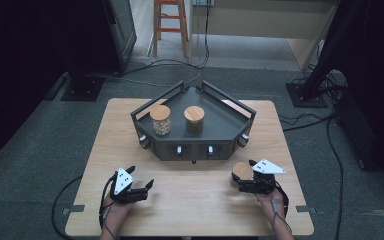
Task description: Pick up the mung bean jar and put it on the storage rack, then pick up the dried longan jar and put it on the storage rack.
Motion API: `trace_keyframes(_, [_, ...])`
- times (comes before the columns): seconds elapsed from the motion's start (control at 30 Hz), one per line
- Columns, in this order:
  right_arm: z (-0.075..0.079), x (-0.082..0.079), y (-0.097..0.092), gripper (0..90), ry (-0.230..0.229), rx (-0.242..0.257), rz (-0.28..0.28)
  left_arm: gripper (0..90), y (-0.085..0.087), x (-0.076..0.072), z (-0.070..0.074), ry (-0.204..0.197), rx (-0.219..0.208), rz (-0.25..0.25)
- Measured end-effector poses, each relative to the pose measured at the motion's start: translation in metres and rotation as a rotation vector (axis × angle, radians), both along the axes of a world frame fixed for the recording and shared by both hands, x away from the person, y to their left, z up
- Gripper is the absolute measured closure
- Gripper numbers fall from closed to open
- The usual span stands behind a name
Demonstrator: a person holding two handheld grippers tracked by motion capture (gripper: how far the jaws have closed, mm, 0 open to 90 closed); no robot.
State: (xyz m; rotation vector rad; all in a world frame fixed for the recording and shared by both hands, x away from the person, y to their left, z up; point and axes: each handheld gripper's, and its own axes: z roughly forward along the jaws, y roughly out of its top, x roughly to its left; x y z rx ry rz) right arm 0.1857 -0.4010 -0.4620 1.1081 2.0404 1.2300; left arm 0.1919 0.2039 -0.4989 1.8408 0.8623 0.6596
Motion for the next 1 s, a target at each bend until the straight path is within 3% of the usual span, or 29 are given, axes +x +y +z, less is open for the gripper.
trace_keyframes(0.23, [-0.008,-0.002,-0.003,12.4,0.011,0.015,-0.013,11.8,0.0,0.0,0.0,0.0,-0.001,0.002])
trace_keyframes(1.0, [-0.015,0.001,0.002,12.3,0.05,-0.007,-0.006,11.8,0.0,-0.001,0.0,-0.001,-0.001,0.006])
